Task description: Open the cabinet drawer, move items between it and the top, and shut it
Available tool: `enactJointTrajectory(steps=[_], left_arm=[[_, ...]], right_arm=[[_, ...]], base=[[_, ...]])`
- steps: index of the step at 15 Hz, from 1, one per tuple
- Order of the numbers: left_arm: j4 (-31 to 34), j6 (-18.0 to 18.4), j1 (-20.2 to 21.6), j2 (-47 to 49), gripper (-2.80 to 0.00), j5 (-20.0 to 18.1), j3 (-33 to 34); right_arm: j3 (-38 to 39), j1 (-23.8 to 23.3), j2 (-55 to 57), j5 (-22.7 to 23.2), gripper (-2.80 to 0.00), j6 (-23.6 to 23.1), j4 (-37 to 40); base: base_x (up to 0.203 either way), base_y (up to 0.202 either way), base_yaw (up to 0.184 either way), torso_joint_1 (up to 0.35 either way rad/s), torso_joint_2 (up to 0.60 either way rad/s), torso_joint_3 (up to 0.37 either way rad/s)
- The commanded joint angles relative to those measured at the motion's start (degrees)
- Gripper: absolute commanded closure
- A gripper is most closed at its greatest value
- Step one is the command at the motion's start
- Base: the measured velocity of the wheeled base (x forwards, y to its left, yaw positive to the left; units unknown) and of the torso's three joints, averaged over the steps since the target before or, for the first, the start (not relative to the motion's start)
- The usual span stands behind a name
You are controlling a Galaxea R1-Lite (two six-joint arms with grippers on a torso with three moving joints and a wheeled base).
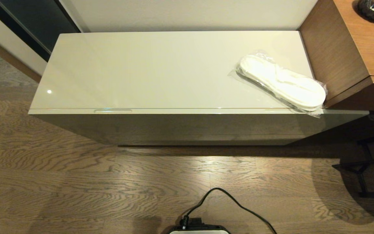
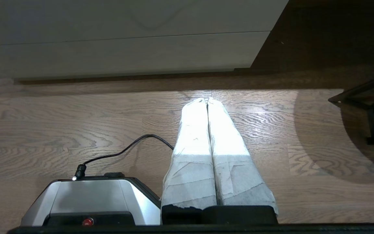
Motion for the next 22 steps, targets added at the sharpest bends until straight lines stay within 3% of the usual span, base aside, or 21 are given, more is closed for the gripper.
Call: enactJointTrajectory(steps=[1,22], left_arm=[[0.0,0.0,0.0,0.1,0.0,0.0,0.0],[0.0,0.0,0.0,0.1,0.0,0.0,0.0]], right_arm=[[0.2,0.0,0.0,0.0,0.0,0.0,0.0],[0.2,0.0,0.0,0.0,0.0,0.0,0.0]], base=[[0.0,0.0,0.0,0.0,0.0,0.0],[0.0,0.0,0.0,0.0,0.0,0.0]])
